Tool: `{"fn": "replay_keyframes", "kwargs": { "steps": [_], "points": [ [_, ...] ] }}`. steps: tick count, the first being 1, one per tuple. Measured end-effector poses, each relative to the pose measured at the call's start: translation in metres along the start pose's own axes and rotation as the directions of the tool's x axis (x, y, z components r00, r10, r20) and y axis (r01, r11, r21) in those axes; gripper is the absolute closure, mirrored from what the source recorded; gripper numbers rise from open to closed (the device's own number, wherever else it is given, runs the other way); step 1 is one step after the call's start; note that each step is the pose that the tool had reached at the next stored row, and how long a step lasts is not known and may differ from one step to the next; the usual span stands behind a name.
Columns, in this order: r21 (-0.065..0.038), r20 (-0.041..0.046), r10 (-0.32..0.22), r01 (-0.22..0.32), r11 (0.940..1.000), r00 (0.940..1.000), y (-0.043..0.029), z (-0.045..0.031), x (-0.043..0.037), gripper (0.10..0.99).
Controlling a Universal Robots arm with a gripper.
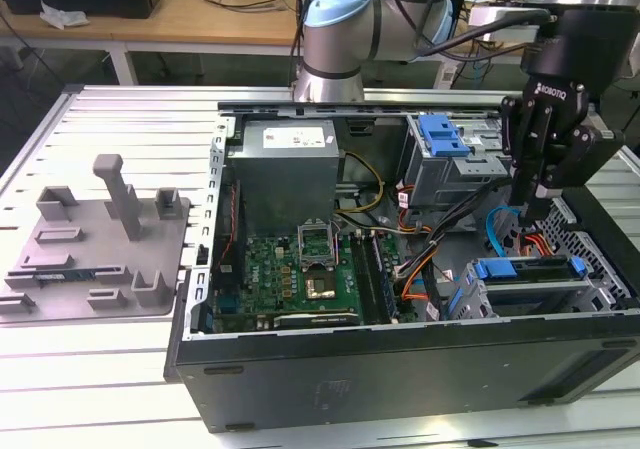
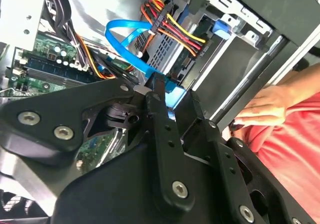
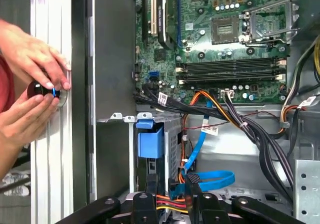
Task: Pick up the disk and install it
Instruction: 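Insert the second disk wire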
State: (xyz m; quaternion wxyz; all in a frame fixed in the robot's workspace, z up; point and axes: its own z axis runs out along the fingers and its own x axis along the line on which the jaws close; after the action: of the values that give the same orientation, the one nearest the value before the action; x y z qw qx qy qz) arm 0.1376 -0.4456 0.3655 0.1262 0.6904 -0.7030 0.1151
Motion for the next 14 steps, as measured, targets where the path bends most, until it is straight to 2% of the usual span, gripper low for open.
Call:
{"fn": "replay_keyframes", "kwargs": {
  "steps": [8, 12, 14],
  "points": [
    [-0.002, 0.0, 0.005, -0.005, 1.0, 1.0, -0.0019, 0.0005, 0.0009, 0.725],
    [-0.002, 0.0001, 0.005, -0.005, 1.0, 1.0, -0.0071, 0.0015, 0.0033, 0.725],
    [-0.002, 0.0001, 0.006, -0.006, 1.0, 1.0, -0.0073, 0.0018, 0.0033, 0.725]
  ]
}}
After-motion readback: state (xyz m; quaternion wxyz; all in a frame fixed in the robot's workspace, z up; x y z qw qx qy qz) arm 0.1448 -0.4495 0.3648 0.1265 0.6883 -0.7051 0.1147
